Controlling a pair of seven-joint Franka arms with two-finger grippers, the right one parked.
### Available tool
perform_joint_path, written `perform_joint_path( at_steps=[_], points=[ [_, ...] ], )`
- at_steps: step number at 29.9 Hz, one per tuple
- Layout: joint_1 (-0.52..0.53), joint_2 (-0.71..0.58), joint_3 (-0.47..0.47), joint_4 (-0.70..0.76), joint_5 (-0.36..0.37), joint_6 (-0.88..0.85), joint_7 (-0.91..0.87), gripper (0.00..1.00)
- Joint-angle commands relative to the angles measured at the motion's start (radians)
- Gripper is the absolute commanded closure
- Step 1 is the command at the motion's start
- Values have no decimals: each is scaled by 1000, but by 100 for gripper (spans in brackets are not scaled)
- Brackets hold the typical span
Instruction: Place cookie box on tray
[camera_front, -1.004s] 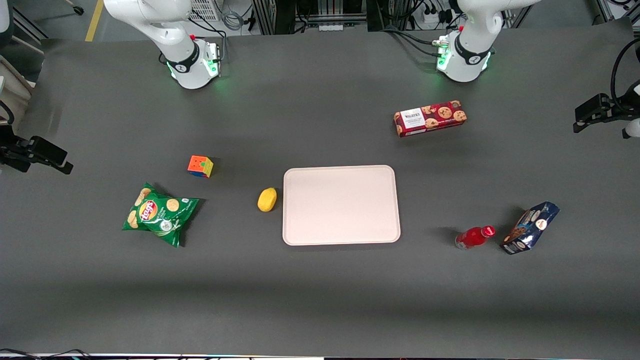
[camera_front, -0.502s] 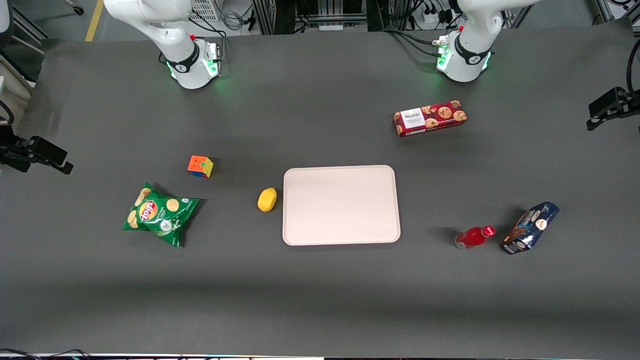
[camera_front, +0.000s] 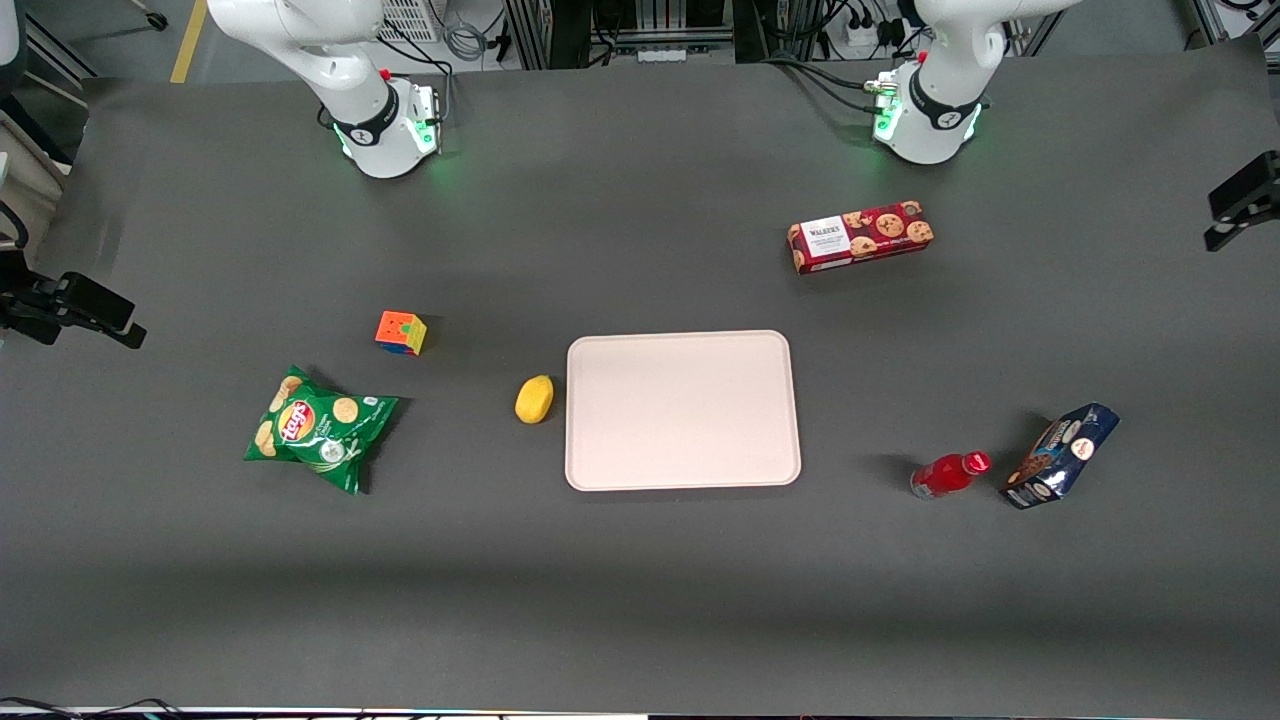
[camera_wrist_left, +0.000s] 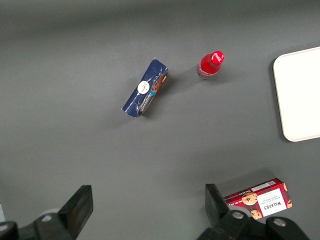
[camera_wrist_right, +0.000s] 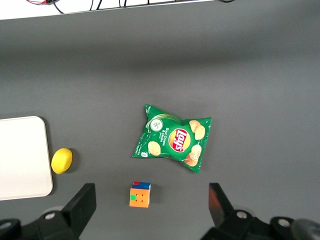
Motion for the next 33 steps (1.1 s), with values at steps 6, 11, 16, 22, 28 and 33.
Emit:
perform_joint_path(
  at_steps=[6, 11, 16, 22, 28, 33],
  points=[
    [-6, 267, -1, 114, 14, -7, 200, 0],
    [-3, 391, -21, 115, 18, 26, 292, 0],
    [-2, 477, -21, 106, 32, 86, 347, 0],
    [6, 564, -13, 91, 40, 215, 416, 0],
    [20, 635, -12, 86, 40, 335, 441, 0],
    [32, 655, -9, -1, 40, 491, 467, 0]
  ],
)
